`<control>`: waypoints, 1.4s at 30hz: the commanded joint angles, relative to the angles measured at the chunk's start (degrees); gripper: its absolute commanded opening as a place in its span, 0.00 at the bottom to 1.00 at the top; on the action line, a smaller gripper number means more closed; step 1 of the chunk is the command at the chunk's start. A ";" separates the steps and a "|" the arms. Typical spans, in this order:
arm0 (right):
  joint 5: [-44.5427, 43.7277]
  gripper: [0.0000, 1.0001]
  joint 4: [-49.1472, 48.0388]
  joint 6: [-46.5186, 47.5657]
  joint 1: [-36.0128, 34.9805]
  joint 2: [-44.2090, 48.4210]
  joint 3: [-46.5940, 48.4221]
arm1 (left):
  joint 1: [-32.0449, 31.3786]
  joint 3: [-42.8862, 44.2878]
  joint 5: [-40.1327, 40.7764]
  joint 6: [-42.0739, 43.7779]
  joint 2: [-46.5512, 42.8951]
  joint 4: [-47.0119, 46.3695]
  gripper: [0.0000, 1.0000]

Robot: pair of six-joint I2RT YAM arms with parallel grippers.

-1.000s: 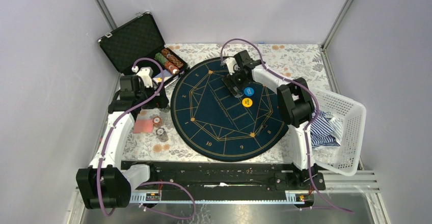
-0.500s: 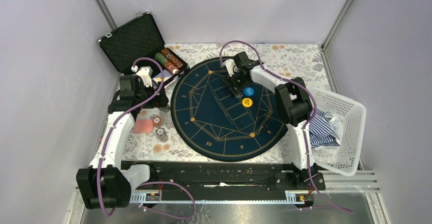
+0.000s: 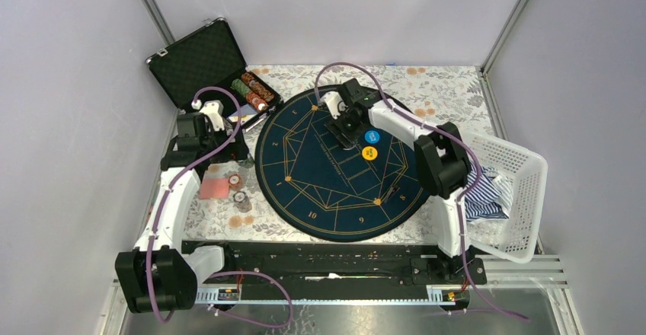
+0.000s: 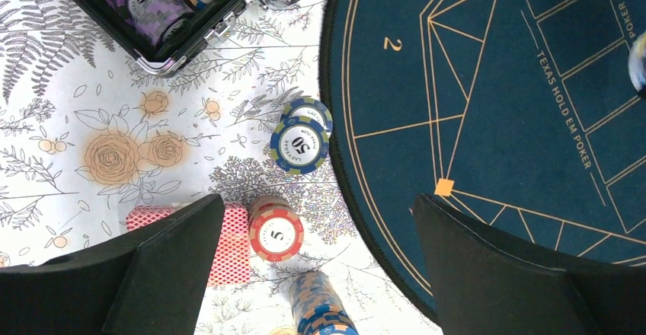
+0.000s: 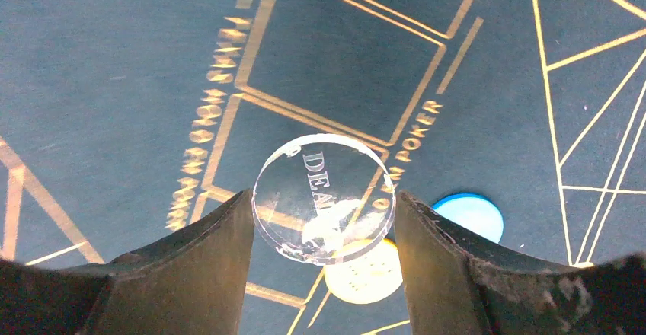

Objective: Distribute texas hold em gaming equipment

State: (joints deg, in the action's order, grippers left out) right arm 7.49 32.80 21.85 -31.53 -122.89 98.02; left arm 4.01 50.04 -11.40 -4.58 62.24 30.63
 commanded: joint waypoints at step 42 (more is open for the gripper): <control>-0.16 0.61 -12.31 1.42 -25.67 16.16 -27.96 | 8.21 0.58 -2.71 -6.92 0.45 -2.46 0.99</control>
State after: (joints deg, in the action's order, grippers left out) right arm 8.23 22.79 23.94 -56.29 -105.84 70.65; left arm 11.75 50.04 -13.13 -11.07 64.12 30.44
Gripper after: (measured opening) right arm 0.690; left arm 0.988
